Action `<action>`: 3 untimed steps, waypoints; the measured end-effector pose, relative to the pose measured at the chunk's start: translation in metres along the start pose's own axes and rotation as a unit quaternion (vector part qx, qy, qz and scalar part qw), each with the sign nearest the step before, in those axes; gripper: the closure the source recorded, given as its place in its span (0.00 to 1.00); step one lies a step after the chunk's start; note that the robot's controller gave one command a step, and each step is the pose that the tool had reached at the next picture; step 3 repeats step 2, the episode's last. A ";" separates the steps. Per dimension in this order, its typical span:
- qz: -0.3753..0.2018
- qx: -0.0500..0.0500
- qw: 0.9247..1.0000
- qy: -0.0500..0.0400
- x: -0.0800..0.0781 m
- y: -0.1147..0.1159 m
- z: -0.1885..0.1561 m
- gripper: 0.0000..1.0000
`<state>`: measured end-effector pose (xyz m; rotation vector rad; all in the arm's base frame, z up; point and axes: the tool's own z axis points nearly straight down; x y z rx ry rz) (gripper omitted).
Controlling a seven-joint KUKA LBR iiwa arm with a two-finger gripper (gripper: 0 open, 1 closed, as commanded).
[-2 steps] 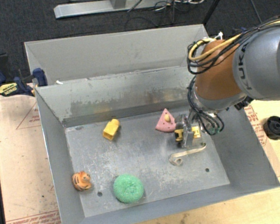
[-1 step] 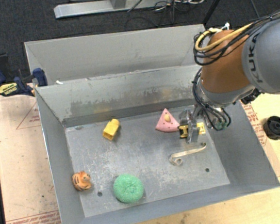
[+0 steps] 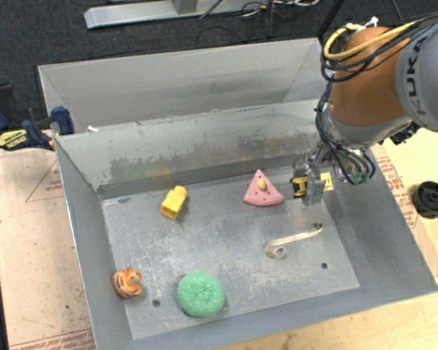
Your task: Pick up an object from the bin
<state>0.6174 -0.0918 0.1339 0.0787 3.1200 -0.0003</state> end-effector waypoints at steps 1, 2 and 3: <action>0.005 0.000 1.000 0.009 0.039 -0.023 0.057 1.00; -0.008 0.000 1.000 0.003 -0.008 0.025 -0.129 1.00; -0.008 0.000 1.000 0.003 -0.008 0.025 -0.129 1.00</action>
Offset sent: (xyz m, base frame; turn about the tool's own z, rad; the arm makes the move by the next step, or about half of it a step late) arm 0.0036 0.0234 0.1236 -0.0124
